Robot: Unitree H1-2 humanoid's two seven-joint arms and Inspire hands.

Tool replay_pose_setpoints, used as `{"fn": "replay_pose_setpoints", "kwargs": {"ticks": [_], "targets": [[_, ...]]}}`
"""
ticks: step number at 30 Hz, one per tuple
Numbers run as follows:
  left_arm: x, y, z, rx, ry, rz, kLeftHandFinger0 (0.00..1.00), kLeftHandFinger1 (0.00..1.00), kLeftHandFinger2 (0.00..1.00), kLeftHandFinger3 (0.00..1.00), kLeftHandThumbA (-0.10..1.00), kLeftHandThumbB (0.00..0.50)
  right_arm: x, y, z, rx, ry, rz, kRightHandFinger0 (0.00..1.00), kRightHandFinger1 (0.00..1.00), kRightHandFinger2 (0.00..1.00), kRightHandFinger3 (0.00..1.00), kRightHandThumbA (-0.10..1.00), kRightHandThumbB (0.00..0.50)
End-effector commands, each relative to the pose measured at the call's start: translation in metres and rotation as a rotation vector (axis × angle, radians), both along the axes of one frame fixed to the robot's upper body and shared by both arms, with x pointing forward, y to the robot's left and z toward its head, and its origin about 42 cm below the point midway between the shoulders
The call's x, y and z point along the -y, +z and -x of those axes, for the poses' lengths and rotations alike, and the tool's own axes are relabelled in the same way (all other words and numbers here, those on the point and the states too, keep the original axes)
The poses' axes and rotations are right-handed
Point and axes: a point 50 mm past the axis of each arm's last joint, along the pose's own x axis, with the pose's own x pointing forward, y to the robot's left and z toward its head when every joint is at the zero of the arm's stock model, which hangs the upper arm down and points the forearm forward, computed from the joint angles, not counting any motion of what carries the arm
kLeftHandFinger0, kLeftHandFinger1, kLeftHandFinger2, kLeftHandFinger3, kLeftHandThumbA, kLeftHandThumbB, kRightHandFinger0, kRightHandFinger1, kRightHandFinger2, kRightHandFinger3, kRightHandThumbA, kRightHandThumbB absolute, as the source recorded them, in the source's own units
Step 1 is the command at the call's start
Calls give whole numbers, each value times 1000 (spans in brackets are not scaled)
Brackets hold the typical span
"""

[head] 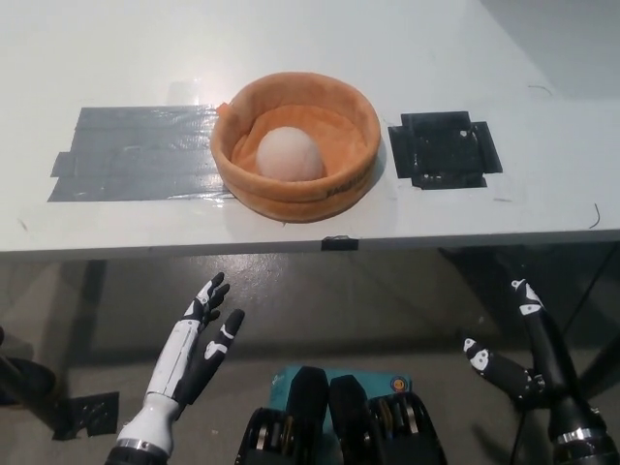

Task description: A person hands a emotional support dumpling to the robot which it grabs with its right hand and places in the soft place kept infront of it in the centre of the desk

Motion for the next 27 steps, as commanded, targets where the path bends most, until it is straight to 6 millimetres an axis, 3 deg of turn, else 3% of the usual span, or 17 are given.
{"fn": "replay_pose_setpoints", "kwargs": {"ticks": [1, 27], "targets": [[-4, 9, 0, 58, -9, 2, 1000, 1000, 1000, 1000, 875, 1, -7, 5, -2, 66, 43, -42, 1000, 1000, 1000, 1000, 652, 118], [-8, 6, 3, 42, 1, -4, 1000, 1000, 1000, 1000, 852, 5, -11, 3, -4, 44, 79, -41, 1000, 1000, 1000, 1000, 672, 129]]}}
